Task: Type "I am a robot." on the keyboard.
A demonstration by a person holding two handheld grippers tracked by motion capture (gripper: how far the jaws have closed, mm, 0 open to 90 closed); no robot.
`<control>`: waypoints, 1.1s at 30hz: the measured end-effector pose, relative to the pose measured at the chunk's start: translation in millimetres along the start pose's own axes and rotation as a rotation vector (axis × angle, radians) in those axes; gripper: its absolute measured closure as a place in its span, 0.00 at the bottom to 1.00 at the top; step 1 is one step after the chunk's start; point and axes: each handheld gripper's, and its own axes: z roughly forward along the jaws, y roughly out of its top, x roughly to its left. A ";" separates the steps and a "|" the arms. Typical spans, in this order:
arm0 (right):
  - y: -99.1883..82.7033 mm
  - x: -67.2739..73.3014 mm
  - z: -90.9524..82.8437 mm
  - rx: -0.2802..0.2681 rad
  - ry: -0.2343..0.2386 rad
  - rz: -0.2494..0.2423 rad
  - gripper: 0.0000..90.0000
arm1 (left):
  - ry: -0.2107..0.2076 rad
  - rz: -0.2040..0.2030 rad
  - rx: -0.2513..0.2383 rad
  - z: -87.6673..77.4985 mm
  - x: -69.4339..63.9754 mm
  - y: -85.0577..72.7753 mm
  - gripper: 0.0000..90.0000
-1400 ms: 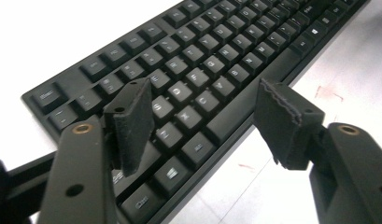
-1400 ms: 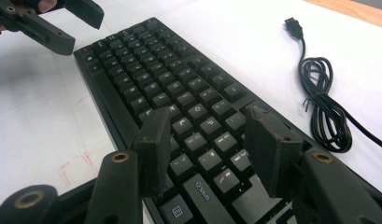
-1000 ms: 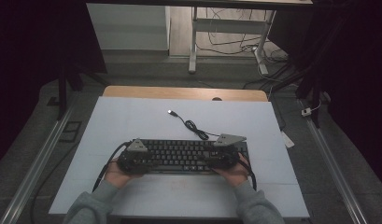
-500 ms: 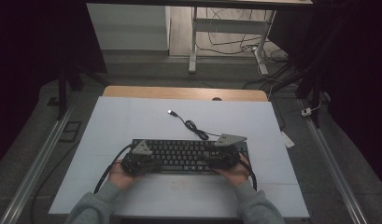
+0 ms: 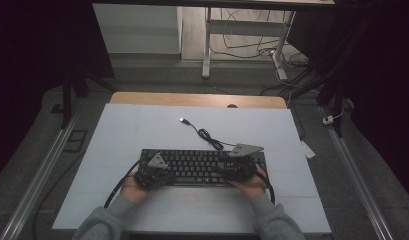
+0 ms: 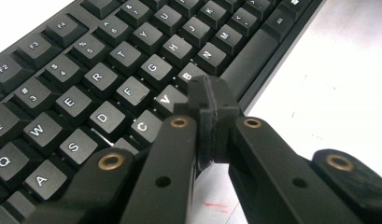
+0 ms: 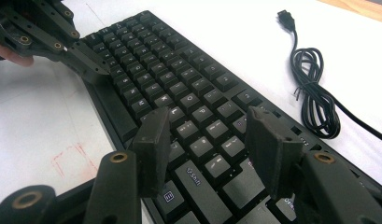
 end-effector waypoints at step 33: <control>-2.0 -2.6 -3.7 -0.002 -0.011 0.010 0.56 | 0.030 -0.050 -0.129 -30.8 6.5 -3.6 0.83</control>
